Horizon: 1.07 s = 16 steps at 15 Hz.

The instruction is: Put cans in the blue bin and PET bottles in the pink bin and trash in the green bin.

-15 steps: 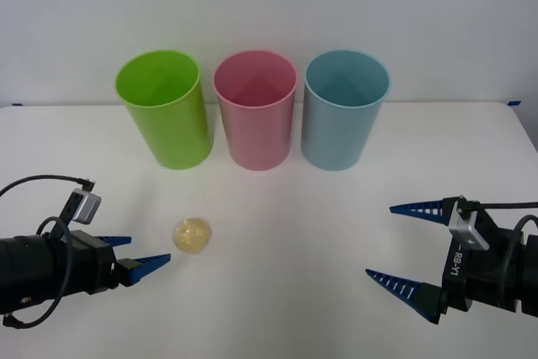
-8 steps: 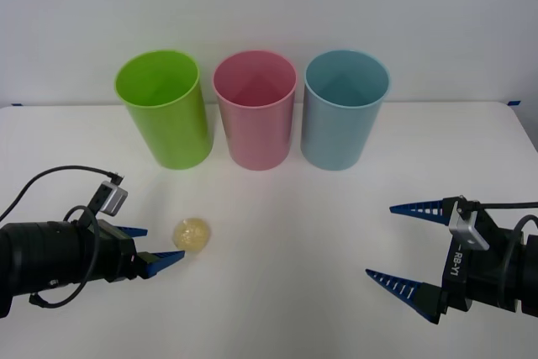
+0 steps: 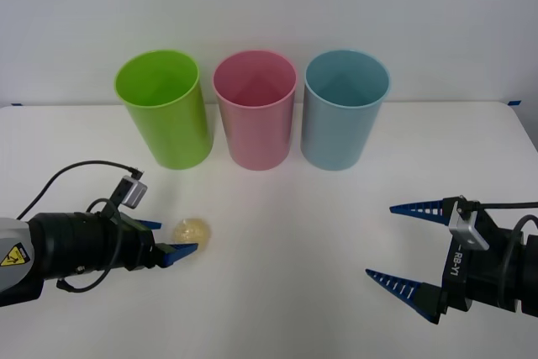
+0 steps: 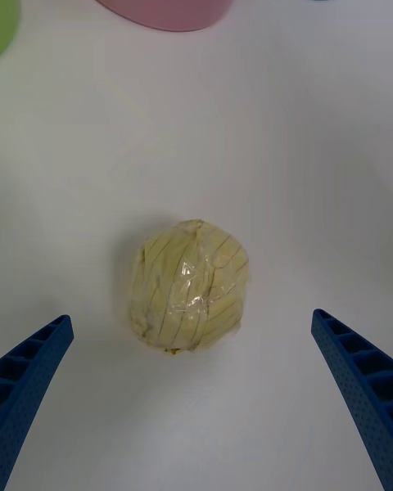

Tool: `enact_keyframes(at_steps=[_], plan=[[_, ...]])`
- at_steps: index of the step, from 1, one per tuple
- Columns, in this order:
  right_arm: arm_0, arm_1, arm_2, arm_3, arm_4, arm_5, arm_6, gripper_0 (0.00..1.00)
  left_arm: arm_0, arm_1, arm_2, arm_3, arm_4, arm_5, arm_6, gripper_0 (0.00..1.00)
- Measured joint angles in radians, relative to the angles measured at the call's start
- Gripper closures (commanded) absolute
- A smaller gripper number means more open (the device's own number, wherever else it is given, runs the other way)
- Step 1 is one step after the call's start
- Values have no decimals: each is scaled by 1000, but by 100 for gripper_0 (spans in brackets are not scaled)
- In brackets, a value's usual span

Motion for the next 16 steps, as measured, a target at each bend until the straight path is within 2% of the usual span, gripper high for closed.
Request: enact_keyframes(at_steps=[3,16], plan=[[0,0,0,0,0,0,0,0,-58,-12,-63,28,1,0,0,0],[0,0,0,0,0,0,0,0,-82,-103,-74,108,-60,0,1,0]])
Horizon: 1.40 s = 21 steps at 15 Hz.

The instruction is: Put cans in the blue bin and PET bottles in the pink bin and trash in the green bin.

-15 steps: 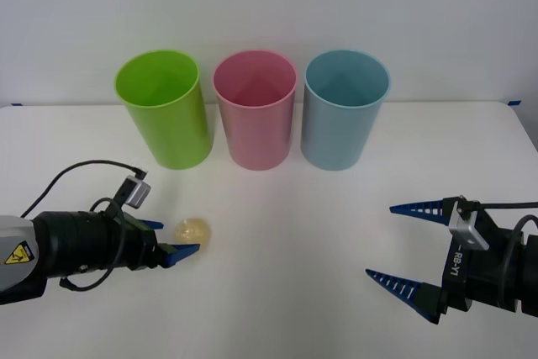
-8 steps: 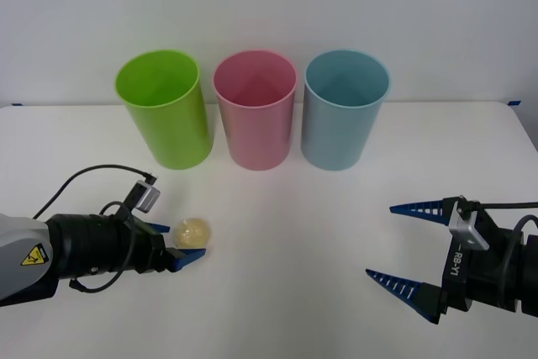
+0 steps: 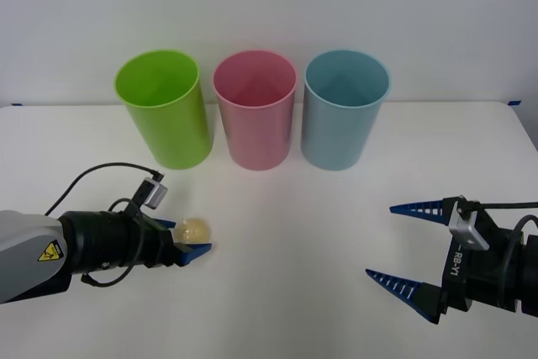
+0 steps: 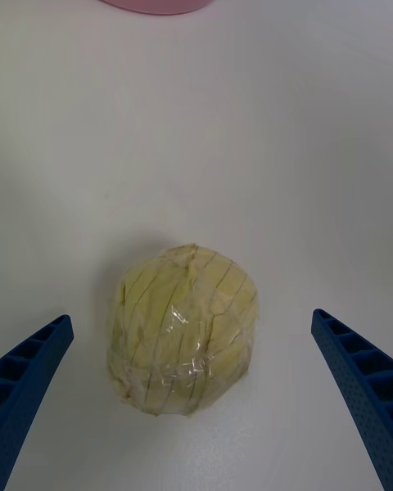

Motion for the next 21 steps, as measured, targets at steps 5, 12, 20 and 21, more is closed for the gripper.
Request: enact_keyframes(at_steps=[5,12,20,21], plan=[[0,0,0,0,0,0,0,0,-37,-52,0,62,-16,-37,0,0],[0,0,0,0,0,0,0,0,-51,-60,-2,78,-24,-75,0,84],[0,0,0,0,0,0,0,0,-37,-57,-4,62,-28,-68,-20,100],[0,0,0,0,0,0,0,0,-36,-56,-4,58,-28,-65,-26,100]])
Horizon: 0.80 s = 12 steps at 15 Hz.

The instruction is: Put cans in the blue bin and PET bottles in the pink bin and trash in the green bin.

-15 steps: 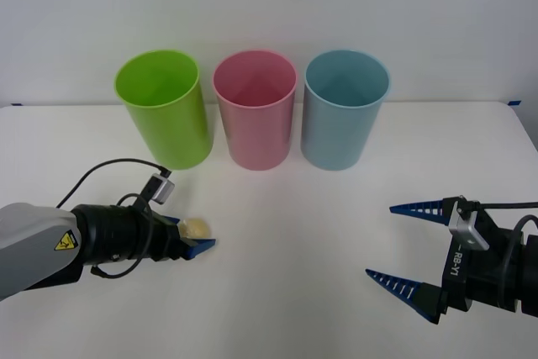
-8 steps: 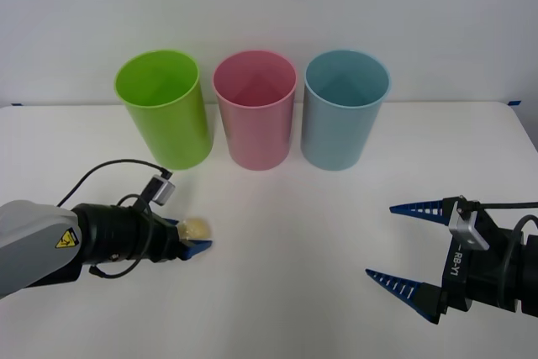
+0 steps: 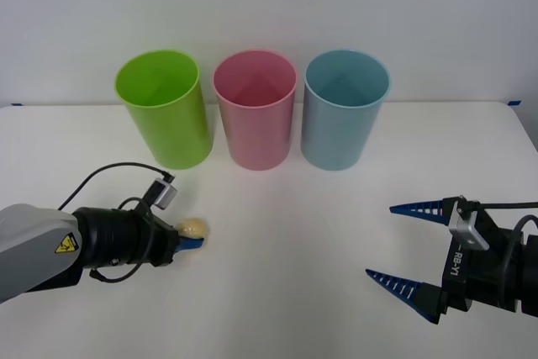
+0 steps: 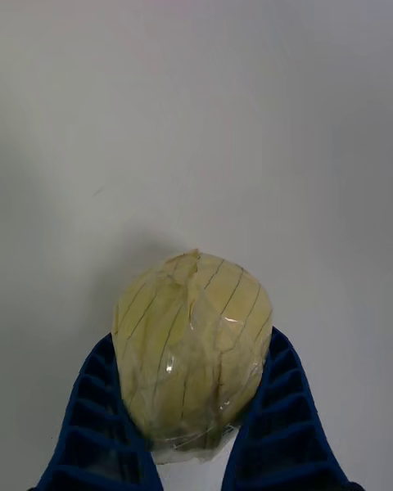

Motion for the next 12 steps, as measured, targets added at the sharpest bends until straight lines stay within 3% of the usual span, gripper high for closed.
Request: enact_keyframes(at_steps=[4,8,12], plan=[[0,0,0,0,0,0,0,0,11,12,1,-12,40,13,-50,100],[0,0,0,0,0,0,0,0,36,27,15,-6,183,54,-196,100],[0,0,0,0,0,0,0,0,141,3,170,-6,243,60,-345,100]])
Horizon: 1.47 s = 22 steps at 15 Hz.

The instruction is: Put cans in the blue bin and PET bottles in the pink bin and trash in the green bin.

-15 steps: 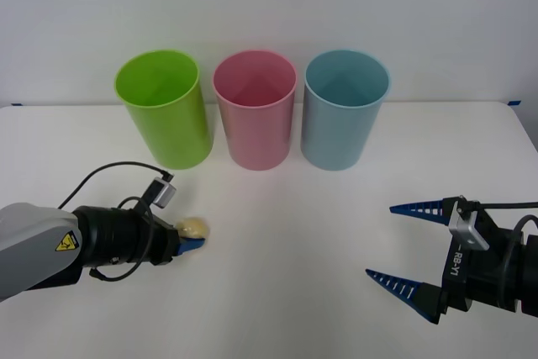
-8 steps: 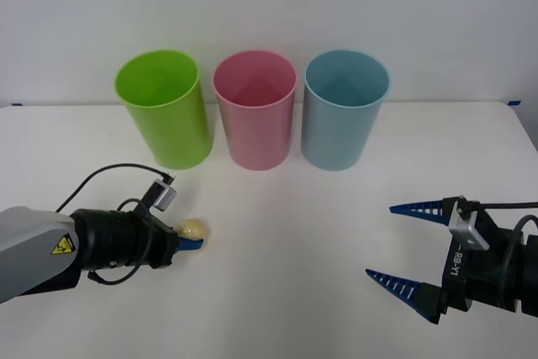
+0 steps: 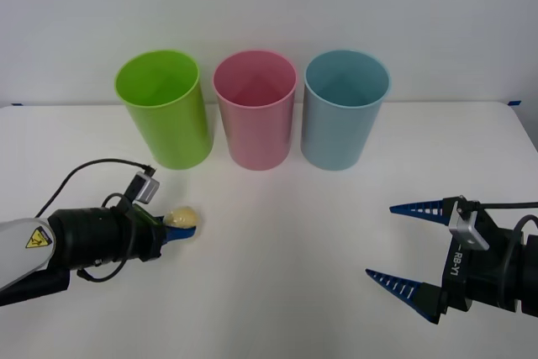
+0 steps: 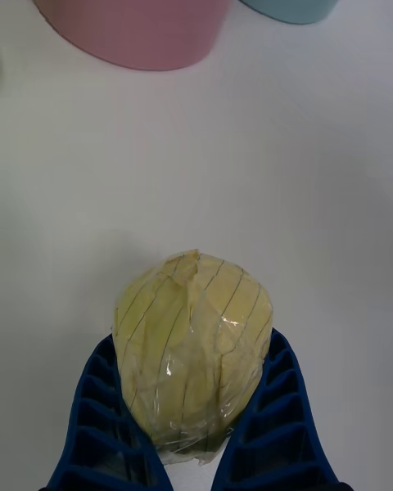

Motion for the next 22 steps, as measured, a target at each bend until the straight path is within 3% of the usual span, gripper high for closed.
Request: enact_keyframes(at_steps=[3,6,13,17,22], plan=[[0,0,0,0,0,0,0,0,91,-44,139,-14,24,-25,-107,100],[0,0,0,0,0,0,0,0,181,-121,306,-20,10,-121,-187,100],[0,0,0,0,0,0,0,0,314,-365,682,-42,-13,-440,-191,100],[0,0,0,0,0,0,0,0,328,-478,846,-45,41,-593,-202,100],[0,0,0,0,0,0,0,0,343,-520,954,-45,166,-624,-404,100]])
